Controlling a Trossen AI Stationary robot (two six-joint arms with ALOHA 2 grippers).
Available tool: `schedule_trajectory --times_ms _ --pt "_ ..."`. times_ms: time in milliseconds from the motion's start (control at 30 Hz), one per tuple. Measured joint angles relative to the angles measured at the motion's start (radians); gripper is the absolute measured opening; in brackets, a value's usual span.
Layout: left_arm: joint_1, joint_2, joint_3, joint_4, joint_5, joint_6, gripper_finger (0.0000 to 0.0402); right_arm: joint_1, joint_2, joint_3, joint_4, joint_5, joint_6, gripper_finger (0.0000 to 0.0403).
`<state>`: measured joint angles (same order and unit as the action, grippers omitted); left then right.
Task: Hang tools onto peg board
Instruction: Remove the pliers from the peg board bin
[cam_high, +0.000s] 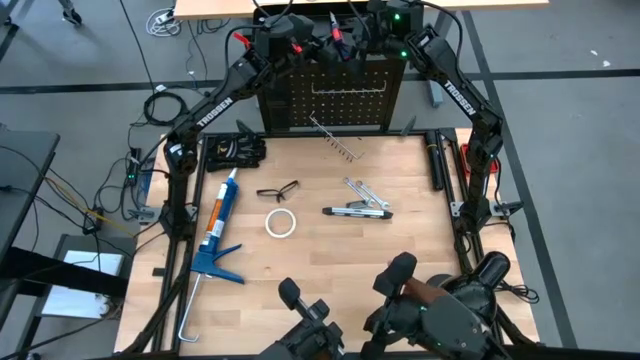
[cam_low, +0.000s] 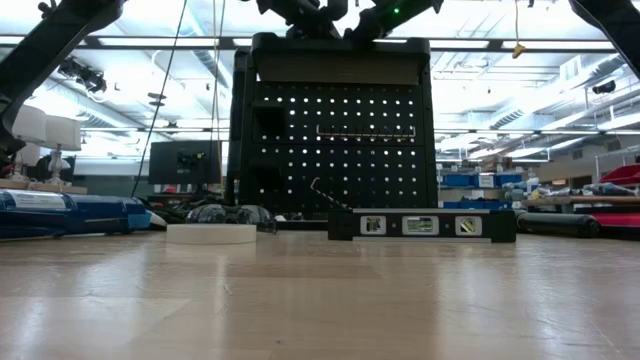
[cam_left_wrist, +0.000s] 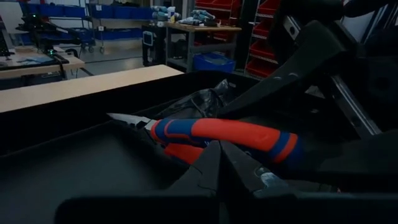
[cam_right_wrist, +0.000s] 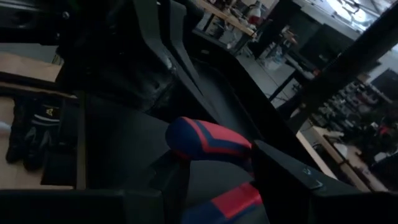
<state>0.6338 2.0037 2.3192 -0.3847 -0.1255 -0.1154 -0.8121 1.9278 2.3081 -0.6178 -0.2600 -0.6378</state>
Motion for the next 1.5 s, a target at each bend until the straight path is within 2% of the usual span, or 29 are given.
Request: schedule_trajectory --times_ms 467,700,1033,1133,1233,1500 --pt "0.000 -0.002 0.001 -0.003 0.032 0.007 0.0015 0.006 0.000 -0.001 0.027 -0.051 -0.126 0.0162" --pt "-0.004 -0.002 0.001 0.000 0.040 0.007 0.0015 0.005 0.000 0.000 0.044 -0.046 -0.175 0.0096" --pt "-0.012 -0.001 0.000 -0.018 0.034 0.017 0.0015 -0.001 0.002 0.000 0.019 -0.076 -0.078 0.0020" --pt "-0.012 0.000 -0.001 0.014 0.031 0.036 0.0015 0.000 0.003 -0.003 -0.011 -0.138 -0.106 0.0022" --pt "-0.013 0.000 0.000 0.018 0.029 0.035 0.0015 0.000 0.006 -0.003 -0.013 -0.166 -0.145 0.0041" --pt "-0.013 0.000 0.000 0.021 0.040 0.035 0.0015 -0.002 0.005 -0.002 0.004 -0.104 -0.105 0.0103"
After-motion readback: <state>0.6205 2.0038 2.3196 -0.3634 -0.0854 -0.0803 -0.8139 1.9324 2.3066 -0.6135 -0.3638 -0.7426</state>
